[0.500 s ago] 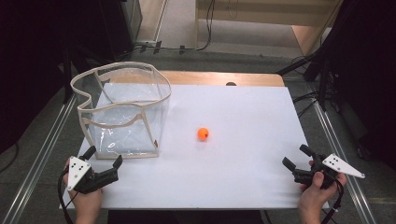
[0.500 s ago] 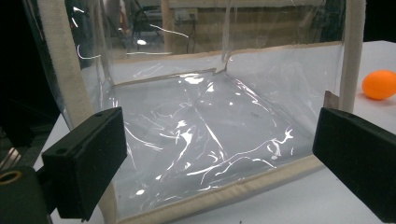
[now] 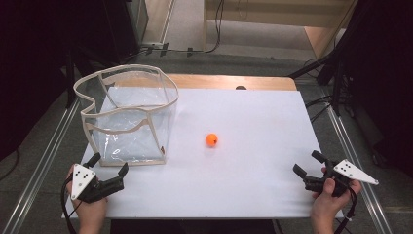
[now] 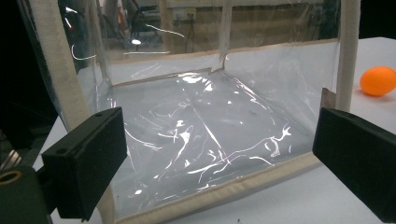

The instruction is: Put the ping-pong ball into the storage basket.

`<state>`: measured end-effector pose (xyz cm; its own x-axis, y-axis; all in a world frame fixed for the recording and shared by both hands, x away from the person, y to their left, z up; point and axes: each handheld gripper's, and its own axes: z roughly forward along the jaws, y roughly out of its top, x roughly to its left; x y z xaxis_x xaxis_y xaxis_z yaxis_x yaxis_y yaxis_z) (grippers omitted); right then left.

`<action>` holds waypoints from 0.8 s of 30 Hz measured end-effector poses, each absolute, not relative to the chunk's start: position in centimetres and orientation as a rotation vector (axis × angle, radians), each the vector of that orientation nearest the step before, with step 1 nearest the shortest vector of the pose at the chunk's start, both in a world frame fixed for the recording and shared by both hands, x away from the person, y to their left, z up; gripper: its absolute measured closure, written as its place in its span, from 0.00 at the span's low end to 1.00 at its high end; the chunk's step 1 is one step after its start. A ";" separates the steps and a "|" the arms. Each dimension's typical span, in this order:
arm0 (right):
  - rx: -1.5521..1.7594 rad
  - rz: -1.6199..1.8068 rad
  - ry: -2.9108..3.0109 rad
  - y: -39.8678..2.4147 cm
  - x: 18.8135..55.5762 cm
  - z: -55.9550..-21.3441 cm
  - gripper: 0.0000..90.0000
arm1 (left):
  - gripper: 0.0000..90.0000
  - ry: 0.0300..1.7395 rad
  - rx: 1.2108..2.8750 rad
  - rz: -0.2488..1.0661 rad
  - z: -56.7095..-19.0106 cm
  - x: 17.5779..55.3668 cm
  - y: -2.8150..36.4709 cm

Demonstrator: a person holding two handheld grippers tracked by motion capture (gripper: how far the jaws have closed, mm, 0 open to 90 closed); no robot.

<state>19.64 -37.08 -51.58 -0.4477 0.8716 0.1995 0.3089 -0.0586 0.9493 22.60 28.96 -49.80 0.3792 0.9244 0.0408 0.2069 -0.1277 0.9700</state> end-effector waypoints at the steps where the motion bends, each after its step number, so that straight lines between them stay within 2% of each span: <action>1: 1.258 1.530 1.739 -37.1 19.6 -51.6 0.00 | 0.04 1.034 1.595 0.862 -49.8 22.6 29.0; 11: 1.242 1.486 1.795 -35.5 20.8 -51.1 0.00 | 0.04 1.032 1.598 0.867 -49.8 22.6 28.9; 24: 1.167 1.478 1.879 -32.8 22.5 -48.5 0.00 | 0.04 1.026 1.609 0.876 -49.9 22.5 28.8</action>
